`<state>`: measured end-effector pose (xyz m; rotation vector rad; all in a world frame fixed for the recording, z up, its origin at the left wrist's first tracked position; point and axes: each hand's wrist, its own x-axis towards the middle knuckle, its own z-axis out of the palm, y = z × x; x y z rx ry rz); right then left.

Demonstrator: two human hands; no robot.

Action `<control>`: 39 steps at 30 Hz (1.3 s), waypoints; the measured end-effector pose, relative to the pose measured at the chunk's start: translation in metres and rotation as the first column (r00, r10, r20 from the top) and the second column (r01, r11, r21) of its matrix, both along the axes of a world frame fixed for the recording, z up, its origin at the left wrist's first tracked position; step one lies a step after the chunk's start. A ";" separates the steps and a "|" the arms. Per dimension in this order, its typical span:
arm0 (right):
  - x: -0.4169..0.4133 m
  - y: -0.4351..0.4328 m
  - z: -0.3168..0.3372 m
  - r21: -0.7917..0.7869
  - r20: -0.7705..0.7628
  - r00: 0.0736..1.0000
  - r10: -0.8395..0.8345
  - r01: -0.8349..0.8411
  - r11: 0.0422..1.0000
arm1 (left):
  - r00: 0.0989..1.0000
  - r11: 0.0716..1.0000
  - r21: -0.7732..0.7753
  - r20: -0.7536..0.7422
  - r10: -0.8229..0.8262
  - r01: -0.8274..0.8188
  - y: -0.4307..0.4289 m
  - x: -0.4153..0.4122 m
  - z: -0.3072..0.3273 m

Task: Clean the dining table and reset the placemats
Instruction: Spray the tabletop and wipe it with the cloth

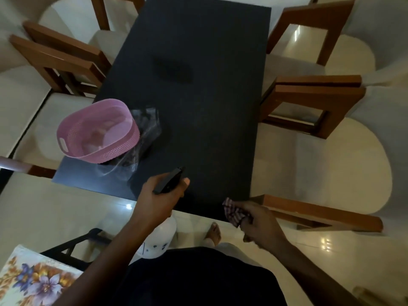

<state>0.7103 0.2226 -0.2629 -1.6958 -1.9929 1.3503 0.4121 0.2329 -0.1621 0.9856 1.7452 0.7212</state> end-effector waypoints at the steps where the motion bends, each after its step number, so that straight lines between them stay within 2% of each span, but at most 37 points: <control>1: -0.006 0.006 0.005 -0.086 -0.113 0.984 -0.135 0.125 0.988 | 1.000 1.000 0.003 0.009 0.010 -0.010 0.001 -0.006 0.001; 2: -0.012 0.014 0.010 -0.134 -0.168 0.955 -0.244 0.223 0.966 | 1.000 1.000 0.007 0.014 0.013 -0.013 0.003 -0.012 0.002; 5: -0.027 0.043 0.016 -0.272 -0.209 0.858 -0.469 0.409 0.871 | 0.999 0.999 0.021 0.036 0.026 -0.027 0.006 -0.030 0.005; 8: -0.052 0.066 0.023 -0.516 -0.259 0.704 -0.661 0.478 0.711 | 0.995 0.996 0.050 0.077 0.070 -0.074 0.012 -0.055 0.010; 11: -0.101 0.081 0.046 -0.675 -0.329 0.575 -0.749 0.412 0.612 | 0.983 0.979 0.124 0.108 0.151 -0.164 0.018 -0.091 0.017; 17: -0.220 0.119 0.085 -0.757 -0.441 0.470 -0.765 0.263 0.598 | 0.934 0.897 0.261 0.122 0.337 -0.357 0.037 -0.173 0.029; 19: -0.259 0.135 0.091 -0.776 -0.471 0.453 -0.757 0.196 0.600 | 0.930 0.868 0.334 0.108 0.352 -0.367 0.046 -0.199 0.035; 22: -0.320 0.161 0.100 -0.775 -0.484 0.496 -0.721 0.140 0.616 | 0.928 0.814 0.470 0.029 0.371 -0.340 0.062 -0.229 0.047; 27: -0.407 0.199 0.109 -0.739 -0.391 0.694 -0.604 0.155 0.656 | 0.925 0.748 0.586 0.006 0.380 -0.311 0.092 -0.268 0.039; 29: -0.432 0.210 0.105 -0.730 -0.306 0.771 -0.558 0.186 0.657 | 0.943 0.759 0.592 0.001 0.333 -0.269 0.101 -0.281 0.022; 32: -0.461 0.226 0.080 -0.721 -0.146 0.833 -0.534 0.280 0.634 | 0.967 0.784 0.599 -0.057 0.248 -0.166 0.112 -0.293 -0.007; 35: -0.472 0.234 0.062 -0.690 -0.013 0.888 -0.460 0.325 0.647 | 0.977 0.821 0.554 -0.067 0.204 -0.134 0.120 -0.300 -0.034; 37: -0.475 0.236 0.054 -0.668 0.015 0.890 -0.456 0.349 0.658 | 0.984 0.856 0.504 -0.063 0.169 -0.115 0.123 -0.304 -0.048; 39: -0.476 0.241 0.038 -0.610 0.022 0.905 -0.424 0.349 0.712 | 0.986 0.884 0.460 -0.088 0.140 -0.084 0.123 -0.307 -0.056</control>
